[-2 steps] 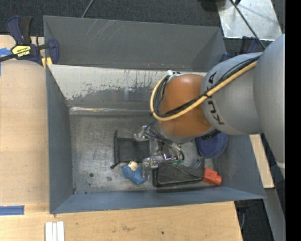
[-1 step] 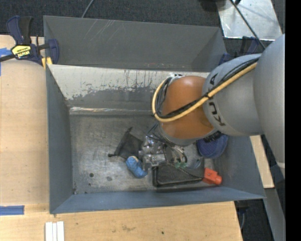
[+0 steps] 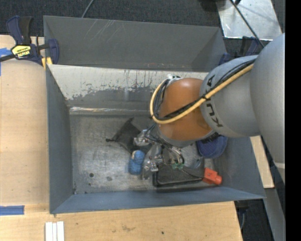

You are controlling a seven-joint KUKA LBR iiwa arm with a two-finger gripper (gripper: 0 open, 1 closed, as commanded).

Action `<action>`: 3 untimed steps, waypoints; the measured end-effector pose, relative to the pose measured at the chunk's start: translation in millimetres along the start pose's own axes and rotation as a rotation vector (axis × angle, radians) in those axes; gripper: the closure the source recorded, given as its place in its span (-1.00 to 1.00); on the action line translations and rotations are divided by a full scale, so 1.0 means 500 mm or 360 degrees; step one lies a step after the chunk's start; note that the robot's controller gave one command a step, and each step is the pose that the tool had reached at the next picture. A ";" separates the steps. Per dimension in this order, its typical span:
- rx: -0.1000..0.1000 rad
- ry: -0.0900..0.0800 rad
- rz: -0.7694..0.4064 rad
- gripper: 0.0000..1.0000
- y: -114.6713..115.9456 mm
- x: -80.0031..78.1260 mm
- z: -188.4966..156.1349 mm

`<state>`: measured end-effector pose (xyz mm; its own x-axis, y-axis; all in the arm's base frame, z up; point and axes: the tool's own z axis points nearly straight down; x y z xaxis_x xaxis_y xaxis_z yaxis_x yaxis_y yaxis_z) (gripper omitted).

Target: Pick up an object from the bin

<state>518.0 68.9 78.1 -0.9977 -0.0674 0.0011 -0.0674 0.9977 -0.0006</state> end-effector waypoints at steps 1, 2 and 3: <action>-0.0003 -0.0036 0.0004 1.00 0.001 -0.011 -0.007; -0.0001 -0.0001 0.0001 -1.00 0.001 0.000 0.001; 0.0002 0.0003 -0.0169 -1.00 0.019 -0.080 0.009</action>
Offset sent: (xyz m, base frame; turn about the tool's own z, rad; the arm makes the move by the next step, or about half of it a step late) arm 0.0000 0.0000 0.0000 0.0000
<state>557.2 81.0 73.8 -0.9849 -0.1730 0.0034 -0.1730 0.9849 -0.0015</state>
